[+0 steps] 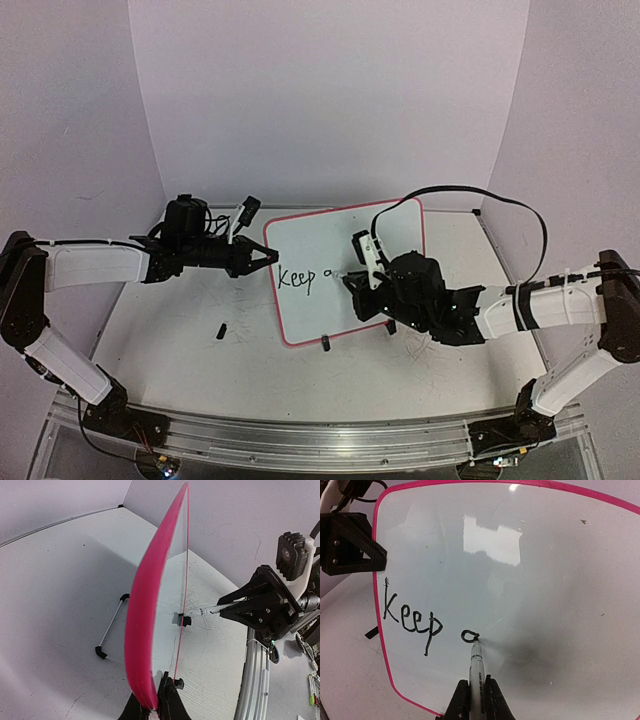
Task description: Write a sentence on the whiteboard
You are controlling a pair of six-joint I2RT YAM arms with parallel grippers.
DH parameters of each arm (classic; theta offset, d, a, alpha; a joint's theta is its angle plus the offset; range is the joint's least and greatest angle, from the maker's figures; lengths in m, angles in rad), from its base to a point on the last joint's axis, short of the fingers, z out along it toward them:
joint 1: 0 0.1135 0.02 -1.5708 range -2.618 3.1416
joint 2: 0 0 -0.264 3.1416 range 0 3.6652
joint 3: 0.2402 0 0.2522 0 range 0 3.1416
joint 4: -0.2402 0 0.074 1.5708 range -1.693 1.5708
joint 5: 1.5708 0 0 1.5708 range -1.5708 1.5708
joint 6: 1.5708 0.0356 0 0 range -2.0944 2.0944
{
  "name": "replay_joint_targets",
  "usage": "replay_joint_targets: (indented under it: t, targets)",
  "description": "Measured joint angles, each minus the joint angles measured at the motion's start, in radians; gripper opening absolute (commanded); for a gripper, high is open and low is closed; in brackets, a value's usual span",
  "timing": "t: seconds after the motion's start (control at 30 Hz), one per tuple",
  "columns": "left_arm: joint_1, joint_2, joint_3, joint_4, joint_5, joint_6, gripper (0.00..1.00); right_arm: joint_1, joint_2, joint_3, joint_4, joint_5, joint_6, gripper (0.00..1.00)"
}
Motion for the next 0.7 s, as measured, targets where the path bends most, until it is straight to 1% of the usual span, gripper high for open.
replay_joint_targets:
  t: [0.7]
  targets:
    - [0.000,0.000,0.000,-0.002,-0.001,0.000,0.00,0.001,-0.004,-0.036,-0.018,-0.030,0.026,0.00]
